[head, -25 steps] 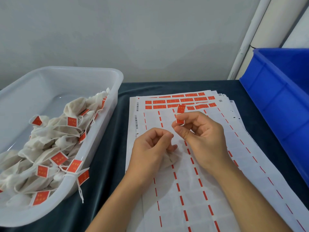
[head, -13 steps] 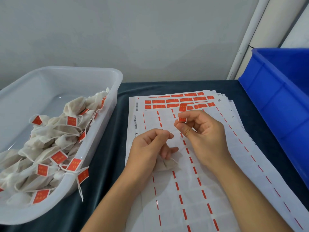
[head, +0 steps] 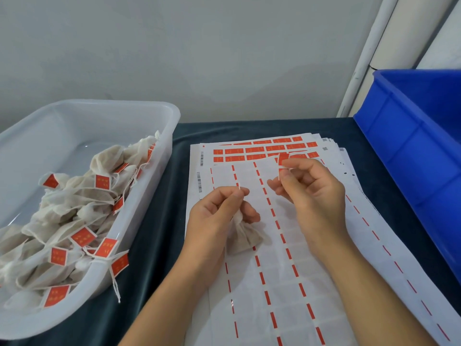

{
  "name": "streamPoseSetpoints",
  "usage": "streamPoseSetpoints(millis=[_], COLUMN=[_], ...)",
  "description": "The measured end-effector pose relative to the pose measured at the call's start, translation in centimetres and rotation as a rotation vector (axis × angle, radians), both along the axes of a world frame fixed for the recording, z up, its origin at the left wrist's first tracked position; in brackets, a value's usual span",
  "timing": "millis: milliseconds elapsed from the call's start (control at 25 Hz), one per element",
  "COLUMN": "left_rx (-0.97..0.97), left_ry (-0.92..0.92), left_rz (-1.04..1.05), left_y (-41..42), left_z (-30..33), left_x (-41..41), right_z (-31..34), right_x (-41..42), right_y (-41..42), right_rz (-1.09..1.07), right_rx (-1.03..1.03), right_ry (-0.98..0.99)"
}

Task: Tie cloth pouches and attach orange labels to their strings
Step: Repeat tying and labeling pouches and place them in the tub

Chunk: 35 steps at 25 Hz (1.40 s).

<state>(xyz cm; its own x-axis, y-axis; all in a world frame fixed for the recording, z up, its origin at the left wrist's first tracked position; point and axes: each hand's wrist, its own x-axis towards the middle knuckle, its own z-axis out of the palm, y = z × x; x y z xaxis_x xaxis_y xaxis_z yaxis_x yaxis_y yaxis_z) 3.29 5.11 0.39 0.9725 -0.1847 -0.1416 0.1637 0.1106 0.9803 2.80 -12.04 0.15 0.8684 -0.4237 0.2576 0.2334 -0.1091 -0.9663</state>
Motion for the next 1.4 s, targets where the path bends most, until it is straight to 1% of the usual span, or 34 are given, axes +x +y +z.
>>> streamPoseSetpoints(millis=[160, 240, 360, 480, 600, 1400], left_rx=[-0.001, 0.011, 0.049, 0.090, 0.120, 0.198], left_ry=[-0.018, -0.041, -0.078, -0.106, -0.137, -0.194], left_rz=[0.015, 0.015, 0.013, 0.008, -0.015, -0.060], left_y=[-0.22, -0.36, -0.46, -0.53, -0.56, -0.32], left_z=[-0.10, -0.15, -0.20, -0.17, -0.01, 0.04], left_x=[-0.07, -0.14, -0.15, -0.28, -0.49, -0.61], right_z=[-0.18, -0.23, -0.21, -0.05, -0.15, 0.29], right_x=[-0.10, -0.14, -0.21, -0.44, -0.53, -0.62], right_y=[0.19, 0.35, 0.44, 0.60, 0.67, 0.70], right_rz=[0.217, 0.267, 0.307, 0.348, 0.361, 0.347], right_rx=[0.145, 0.200, 0.188, 0.125, 0.067, 0.026], right_ry=[0.041, 0.068, 0.090, 0.092, 0.093, 0.107])
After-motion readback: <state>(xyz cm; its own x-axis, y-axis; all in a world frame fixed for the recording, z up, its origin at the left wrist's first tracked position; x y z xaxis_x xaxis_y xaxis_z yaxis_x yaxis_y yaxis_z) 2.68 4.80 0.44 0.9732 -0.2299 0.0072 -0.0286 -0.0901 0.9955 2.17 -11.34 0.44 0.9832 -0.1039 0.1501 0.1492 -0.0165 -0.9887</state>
